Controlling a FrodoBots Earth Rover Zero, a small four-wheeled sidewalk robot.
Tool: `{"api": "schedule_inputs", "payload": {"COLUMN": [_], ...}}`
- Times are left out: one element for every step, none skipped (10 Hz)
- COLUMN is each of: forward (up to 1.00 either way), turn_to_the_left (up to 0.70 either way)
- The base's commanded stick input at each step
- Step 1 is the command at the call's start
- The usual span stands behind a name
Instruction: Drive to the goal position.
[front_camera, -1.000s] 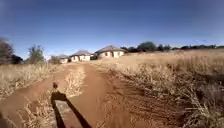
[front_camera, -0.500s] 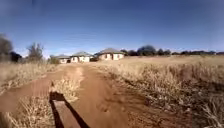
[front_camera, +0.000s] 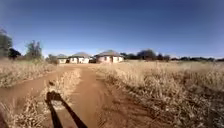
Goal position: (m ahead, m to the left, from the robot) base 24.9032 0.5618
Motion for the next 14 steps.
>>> {"api": "schedule_inputs", "payload": {"forward": [0.50, 0.50, 0.50, 0.50, 0.50, 0.50, 0.50, 0.50, 0.50, 0.50, 0.50, 0.50, 0.50, 0.50], "turn_to_the_left": [0.00, 0.00, 0.22, 0.36, 0.04, 0.00, 0.08, 0.50, 0.50, 0.00, 0.00, 0.00, 0.00, 0.00]}}
